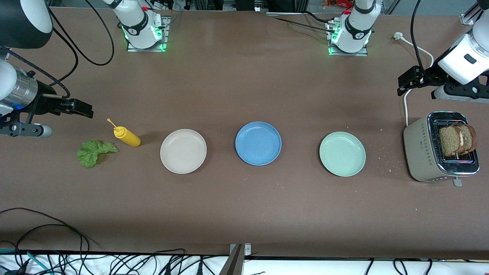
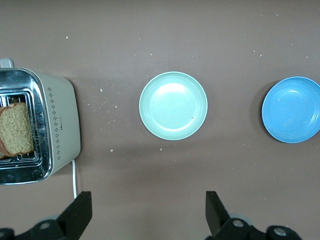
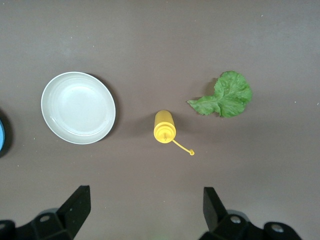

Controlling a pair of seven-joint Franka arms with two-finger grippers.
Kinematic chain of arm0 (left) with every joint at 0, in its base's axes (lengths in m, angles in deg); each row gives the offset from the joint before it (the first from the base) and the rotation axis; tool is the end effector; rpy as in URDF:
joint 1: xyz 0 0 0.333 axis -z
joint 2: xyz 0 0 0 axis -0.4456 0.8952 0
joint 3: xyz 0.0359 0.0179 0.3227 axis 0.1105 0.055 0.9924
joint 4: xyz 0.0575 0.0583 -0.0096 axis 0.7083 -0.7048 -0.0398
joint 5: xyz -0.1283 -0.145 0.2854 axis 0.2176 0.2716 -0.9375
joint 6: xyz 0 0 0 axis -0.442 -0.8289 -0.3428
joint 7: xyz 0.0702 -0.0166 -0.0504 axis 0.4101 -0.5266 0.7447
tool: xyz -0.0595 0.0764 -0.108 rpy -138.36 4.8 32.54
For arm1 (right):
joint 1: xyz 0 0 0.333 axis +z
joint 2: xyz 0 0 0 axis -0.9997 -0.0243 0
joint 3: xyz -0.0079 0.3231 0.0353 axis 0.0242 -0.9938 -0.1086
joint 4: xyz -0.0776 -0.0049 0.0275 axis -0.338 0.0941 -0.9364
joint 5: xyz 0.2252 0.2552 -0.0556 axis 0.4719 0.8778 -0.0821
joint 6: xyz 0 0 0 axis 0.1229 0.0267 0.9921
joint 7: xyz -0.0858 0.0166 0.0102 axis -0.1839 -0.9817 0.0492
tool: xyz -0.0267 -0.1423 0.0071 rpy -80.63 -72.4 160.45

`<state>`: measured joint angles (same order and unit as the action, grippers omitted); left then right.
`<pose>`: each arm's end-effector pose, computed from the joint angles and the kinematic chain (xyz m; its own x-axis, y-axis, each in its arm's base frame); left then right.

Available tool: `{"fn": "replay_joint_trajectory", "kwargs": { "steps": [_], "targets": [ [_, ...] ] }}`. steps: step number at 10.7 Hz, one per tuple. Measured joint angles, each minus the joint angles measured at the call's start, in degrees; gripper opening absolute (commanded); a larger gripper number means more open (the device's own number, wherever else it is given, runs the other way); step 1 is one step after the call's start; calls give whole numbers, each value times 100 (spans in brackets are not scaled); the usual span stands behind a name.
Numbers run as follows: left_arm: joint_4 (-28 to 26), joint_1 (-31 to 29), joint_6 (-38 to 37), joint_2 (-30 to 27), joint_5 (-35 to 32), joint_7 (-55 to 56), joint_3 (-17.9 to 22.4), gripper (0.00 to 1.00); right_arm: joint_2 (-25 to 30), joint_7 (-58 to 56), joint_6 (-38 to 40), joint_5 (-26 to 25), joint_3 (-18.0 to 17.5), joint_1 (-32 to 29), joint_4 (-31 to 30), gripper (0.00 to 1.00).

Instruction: Make sandwich in blue plate with both arms

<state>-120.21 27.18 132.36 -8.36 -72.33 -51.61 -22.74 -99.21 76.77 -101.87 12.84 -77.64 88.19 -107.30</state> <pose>0.4966 -0.0435 0.5845 0.9970 -0.0756 -0.0153 -0.0753 -0.9970 0.0181 0.5693 0.0538 0.5464 0.9902 -0.0735 -0.1188 -0.0718 -0.9972 0.0184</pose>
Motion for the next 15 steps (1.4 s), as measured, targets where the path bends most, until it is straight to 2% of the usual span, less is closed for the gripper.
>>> {"fn": "replay_joint_trajectory", "kwargs": {
  "steps": [15],
  "targets": [
    [17, -207, -108, -14, 0, 18, 27, 100, 0, 0, 0, 0, 0, 3, 0, 100]
  ]
}}
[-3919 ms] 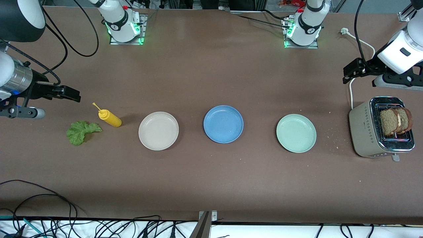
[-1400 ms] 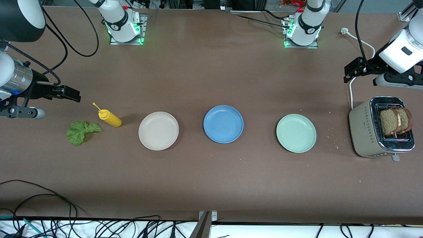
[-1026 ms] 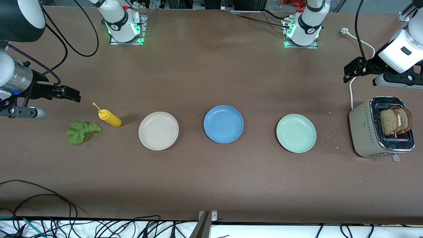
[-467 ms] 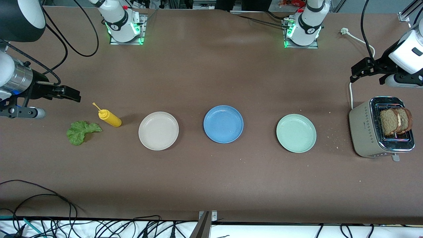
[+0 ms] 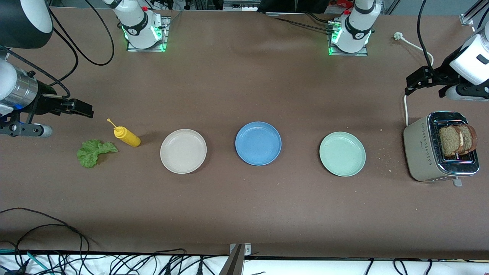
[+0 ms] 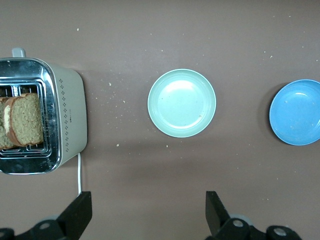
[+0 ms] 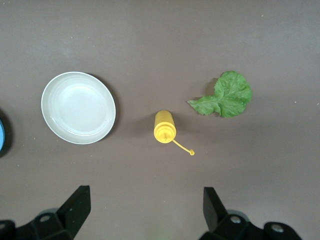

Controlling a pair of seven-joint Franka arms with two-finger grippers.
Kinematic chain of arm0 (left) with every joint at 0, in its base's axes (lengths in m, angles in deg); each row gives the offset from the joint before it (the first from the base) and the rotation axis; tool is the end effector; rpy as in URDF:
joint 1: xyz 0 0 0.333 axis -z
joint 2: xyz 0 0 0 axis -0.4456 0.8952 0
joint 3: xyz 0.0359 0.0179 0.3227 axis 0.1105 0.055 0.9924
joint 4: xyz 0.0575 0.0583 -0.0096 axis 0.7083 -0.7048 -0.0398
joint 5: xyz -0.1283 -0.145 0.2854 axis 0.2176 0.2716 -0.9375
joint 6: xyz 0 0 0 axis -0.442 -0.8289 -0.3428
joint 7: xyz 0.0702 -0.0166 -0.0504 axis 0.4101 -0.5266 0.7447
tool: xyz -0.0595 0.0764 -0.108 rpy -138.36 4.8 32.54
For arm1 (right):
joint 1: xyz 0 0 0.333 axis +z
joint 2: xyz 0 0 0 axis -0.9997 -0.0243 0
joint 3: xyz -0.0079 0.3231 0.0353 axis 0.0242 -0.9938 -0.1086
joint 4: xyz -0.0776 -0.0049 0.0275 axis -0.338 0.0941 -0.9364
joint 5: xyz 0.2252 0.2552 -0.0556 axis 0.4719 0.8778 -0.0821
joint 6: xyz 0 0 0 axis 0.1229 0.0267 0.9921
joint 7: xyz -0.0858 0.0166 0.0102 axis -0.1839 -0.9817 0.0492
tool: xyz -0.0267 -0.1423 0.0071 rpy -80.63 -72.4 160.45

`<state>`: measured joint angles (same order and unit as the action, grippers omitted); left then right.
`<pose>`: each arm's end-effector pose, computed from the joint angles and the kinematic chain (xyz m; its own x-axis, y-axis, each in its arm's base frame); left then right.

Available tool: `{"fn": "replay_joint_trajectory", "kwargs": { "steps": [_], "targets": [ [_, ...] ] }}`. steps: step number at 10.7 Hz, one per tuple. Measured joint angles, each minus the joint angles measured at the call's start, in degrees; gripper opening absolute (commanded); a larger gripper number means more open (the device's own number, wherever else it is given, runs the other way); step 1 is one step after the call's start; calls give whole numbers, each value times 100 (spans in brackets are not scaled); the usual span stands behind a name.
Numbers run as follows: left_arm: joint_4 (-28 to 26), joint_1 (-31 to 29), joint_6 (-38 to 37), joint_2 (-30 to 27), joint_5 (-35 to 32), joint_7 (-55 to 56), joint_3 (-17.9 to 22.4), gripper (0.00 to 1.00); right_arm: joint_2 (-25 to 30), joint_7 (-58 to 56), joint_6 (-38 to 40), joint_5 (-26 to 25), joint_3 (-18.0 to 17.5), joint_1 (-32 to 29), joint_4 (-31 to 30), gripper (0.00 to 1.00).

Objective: Make sandwich in blue plate with both arms
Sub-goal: 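Move the left gripper over the toaster slots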

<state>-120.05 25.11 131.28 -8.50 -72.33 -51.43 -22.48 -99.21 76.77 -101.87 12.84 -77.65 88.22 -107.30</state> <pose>0.4948 -0.0232 0.5853 0.9991 -0.0321 -0.0290 -0.0316 -0.9993 0.0179 0.5692 0.0542 0.5464 0.9902 -0.0728 -0.1188 -0.0711 -0.9973 0.0184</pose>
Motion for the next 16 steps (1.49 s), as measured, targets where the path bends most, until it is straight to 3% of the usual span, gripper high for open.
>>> {"fn": "replay_joint_trajectory", "kwargs": {
  "steps": [16],
  "targets": [
    [69, -65, -132, -97, 0, -4, -50, 100, 0, 0, 0, 0, -2, 3, 0, 100]
  ]
}}
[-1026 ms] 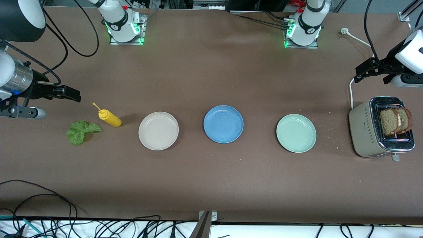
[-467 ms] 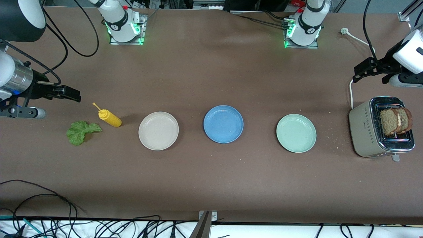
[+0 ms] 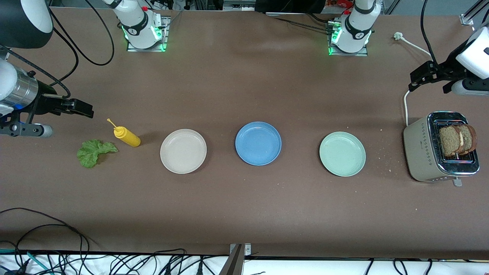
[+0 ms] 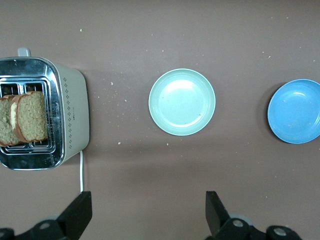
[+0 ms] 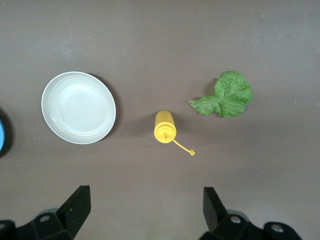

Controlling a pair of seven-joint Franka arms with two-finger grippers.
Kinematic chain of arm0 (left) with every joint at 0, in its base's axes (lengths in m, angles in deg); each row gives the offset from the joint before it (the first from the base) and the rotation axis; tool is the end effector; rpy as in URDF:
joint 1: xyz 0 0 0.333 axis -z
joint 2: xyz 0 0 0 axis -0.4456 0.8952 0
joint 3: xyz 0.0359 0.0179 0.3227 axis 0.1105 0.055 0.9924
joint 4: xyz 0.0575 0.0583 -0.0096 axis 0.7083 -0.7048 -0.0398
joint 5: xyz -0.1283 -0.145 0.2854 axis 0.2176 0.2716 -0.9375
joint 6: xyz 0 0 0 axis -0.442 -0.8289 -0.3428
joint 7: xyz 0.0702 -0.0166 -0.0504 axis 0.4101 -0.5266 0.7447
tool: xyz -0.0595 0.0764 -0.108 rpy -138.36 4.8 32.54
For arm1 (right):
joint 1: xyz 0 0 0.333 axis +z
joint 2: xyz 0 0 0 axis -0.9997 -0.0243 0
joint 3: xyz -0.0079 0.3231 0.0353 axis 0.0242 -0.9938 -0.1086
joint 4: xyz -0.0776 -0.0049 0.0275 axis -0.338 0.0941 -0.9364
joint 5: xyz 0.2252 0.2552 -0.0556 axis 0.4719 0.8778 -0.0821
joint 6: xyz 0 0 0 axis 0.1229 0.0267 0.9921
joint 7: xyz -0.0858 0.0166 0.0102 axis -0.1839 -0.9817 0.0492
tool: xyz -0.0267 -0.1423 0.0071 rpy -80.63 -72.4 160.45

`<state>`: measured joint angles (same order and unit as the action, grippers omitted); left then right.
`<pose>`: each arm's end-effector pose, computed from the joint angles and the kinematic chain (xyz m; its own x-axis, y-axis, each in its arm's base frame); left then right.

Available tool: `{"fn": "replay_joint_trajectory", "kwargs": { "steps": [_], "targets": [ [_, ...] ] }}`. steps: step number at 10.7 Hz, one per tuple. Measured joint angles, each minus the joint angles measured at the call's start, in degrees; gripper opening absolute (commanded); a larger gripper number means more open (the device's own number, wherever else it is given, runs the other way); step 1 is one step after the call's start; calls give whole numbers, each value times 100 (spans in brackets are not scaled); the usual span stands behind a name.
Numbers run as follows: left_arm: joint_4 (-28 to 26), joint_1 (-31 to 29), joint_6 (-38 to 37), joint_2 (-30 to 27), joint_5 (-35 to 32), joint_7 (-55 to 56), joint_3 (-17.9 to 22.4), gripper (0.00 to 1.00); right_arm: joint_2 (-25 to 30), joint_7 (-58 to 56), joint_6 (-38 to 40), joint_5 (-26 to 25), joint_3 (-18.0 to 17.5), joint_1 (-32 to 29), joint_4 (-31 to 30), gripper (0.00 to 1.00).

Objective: Make sandwich in blue plate with both arms
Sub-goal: 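Move the left gripper over the toaster slots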

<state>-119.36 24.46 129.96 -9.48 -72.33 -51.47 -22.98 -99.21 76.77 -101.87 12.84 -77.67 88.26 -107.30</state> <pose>0.4879 -0.0220 0.5968 0.9993 -0.0306 -0.0229 -0.0302 -0.9994 0.0165 0.5692 0.0547 0.5464 0.9903 -0.0718 -0.1188 -0.0701 -0.9974 0.0183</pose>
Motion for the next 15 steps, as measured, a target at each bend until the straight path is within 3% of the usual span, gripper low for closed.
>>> {"fn": "replay_joint_trajectory", "kwargs": {
  "steps": [4, 15],
  "targets": [
    [296, 22, -12, 55, 0, 0, -23, 100, 0, 0, 0, 0, 0, 0, 0, 100],
    [300, 51, -90, 210, 0, -1, -110, 100, 0, 0, 0, 0, 0, 1, 0, 100]
  ]
}}
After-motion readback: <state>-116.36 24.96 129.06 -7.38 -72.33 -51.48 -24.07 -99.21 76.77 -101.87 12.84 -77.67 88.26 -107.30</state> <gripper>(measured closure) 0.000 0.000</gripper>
